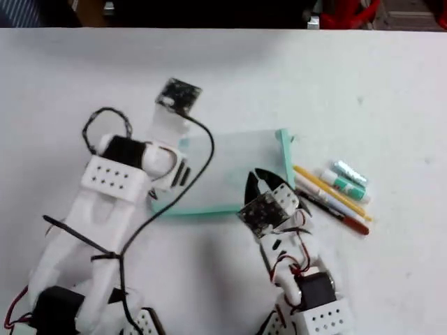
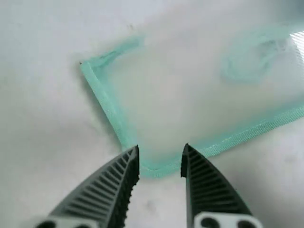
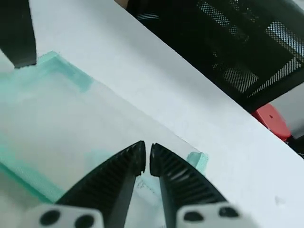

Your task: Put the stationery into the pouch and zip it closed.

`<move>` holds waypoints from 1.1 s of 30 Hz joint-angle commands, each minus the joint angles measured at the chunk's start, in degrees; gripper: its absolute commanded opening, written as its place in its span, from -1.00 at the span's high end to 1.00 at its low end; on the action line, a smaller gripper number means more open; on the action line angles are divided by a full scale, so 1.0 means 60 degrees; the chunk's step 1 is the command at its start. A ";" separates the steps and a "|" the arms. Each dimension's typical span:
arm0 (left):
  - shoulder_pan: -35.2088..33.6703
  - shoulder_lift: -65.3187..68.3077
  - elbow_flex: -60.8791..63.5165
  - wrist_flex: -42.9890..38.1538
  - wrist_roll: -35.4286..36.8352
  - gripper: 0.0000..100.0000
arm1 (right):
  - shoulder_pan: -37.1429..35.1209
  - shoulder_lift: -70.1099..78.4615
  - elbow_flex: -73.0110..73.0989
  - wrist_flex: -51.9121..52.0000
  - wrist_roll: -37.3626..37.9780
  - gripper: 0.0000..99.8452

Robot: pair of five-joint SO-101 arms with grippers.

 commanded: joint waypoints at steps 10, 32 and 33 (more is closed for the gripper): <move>-0.0696 -0.0300 0.0835 -0.1538 0.0044 0.69 | -0.0945 -0.0037 0.0073 0.0476 0.0352 0.94; -0.1634 -0.5516 0.5377 -0.4894 -0.0410 0.69 | -0.1004 -0.0022 0.0073 0.0491 0.0308 0.94; -0.1810 -0.5458 0.5392 -0.4967 -0.0322 0.68 | -0.1004 -0.0022 0.0073 0.0491 0.0293 0.94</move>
